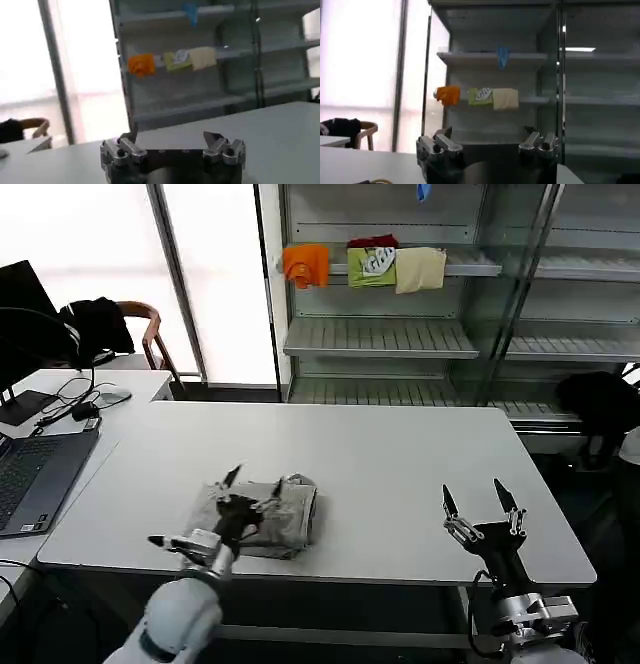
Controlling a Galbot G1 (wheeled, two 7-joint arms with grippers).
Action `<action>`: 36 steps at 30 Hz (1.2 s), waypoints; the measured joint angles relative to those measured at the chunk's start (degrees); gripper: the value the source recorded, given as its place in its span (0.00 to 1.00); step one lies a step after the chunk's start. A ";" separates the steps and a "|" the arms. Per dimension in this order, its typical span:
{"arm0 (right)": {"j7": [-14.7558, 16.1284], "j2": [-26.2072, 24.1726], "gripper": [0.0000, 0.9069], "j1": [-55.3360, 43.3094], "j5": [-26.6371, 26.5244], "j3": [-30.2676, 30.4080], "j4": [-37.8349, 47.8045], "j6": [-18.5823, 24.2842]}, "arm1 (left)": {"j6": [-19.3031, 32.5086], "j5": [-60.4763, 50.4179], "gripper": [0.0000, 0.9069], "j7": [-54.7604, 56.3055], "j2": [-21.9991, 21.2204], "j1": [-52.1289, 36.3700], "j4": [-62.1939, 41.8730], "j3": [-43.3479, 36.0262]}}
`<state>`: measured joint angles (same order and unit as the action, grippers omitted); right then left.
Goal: Fold and organize the clothes.
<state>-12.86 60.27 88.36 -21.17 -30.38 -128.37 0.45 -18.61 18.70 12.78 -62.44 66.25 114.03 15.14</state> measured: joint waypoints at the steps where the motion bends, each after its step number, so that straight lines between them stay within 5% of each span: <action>1: 0.01 0.03 1.00 -0.04 0.10 0.06 -0.03 -0.05 | -0.41 1.19 1.00 -0.06 0.49 0.81 -0.55 1.63; 12: -0.02 -0.21 1.00 0.26 0.50 -0.19 -0.57 -0.54 | -4.69 11.89 1.00 -0.68 2.64 4.03 -4.88 10.69; 30: 0.01 0.74 1.00 -0.98 1.58 1.59 -0.34 -0.93 | -7.84 21.89 0.99 -2.84 0.71 2.60 -8.89 13.08; 32: 0.01 0.80 1.00 -1.09 1.65 1.78 -0.34 -0.95 | -7.69 22.29 0.87 -3.17 0.36 2.58 -9.23 13.07; 35: 0.01 0.75 1.00 -1.23 1.66 1.80 -0.33 -0.97 | -7.45 22.58 0.42 -3.61 -0.09 2.57 -9.61 12.93; 36: 0.01 0.75 1.00 -1.23 1.66 1.80 -0.34 -0.98 | -7.34 22.63 0.03 -3.75 -0.25 2.57 -9.74 12.84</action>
<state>-12.85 61.02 87.13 -19.50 -28.58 -128.70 -0.53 -25.96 41.34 9.02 -62.69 68.83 104.29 27.98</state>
